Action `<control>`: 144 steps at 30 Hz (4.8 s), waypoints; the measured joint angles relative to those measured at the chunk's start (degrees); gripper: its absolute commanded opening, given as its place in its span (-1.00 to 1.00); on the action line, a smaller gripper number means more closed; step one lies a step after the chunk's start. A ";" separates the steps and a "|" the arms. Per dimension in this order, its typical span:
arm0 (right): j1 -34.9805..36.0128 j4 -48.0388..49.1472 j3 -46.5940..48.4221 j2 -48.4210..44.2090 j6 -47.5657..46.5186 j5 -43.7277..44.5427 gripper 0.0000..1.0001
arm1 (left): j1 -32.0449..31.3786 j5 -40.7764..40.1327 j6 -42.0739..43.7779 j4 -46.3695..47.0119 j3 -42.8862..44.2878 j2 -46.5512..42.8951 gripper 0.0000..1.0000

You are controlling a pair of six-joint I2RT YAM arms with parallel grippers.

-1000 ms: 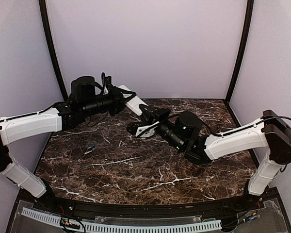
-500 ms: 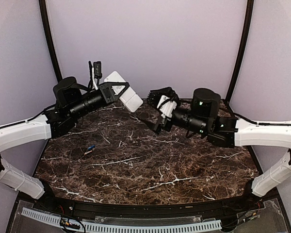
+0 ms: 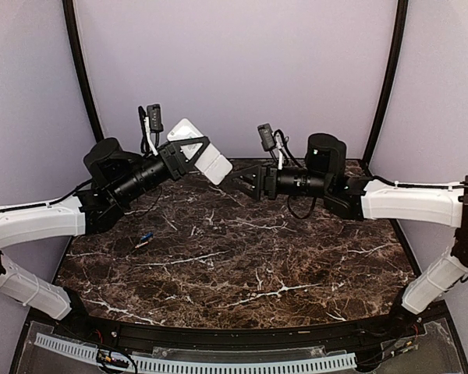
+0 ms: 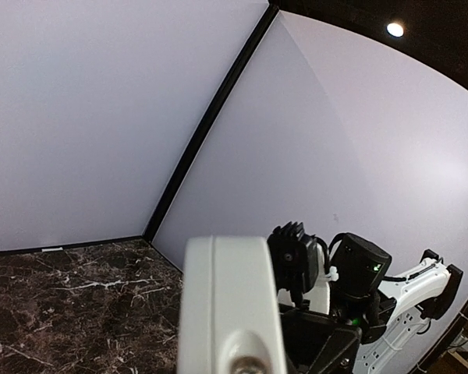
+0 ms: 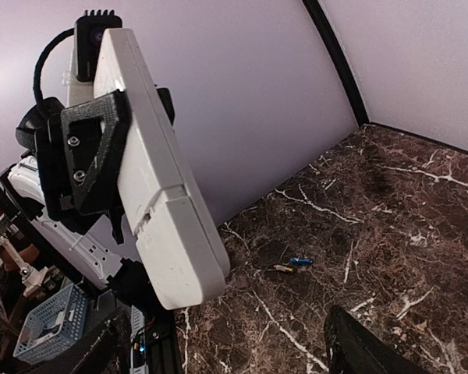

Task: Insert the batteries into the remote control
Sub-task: Remove the battery cover from the remote control, then place the battery cover at the center of the board.

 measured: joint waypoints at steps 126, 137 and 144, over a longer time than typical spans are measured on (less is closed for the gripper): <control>15.08 5.90 -6.56 5.35 -38.29 39.43 -0.23 | -9.14 -17.84 16.52 0.15 -5.53 4.24 -1.00; 12.50 -0.02 -10.71 3.69 -37.92 40.37 -0.24 | -7.19 -22.69 19.17 -0.44 -5.64 0.96 -1.00; 7.17 -11.85 -7.89 1.64 -32.04 34.40 -0.22 | -7.21 -24.24 20.35 -0.79 -5.79 0.76 -1.00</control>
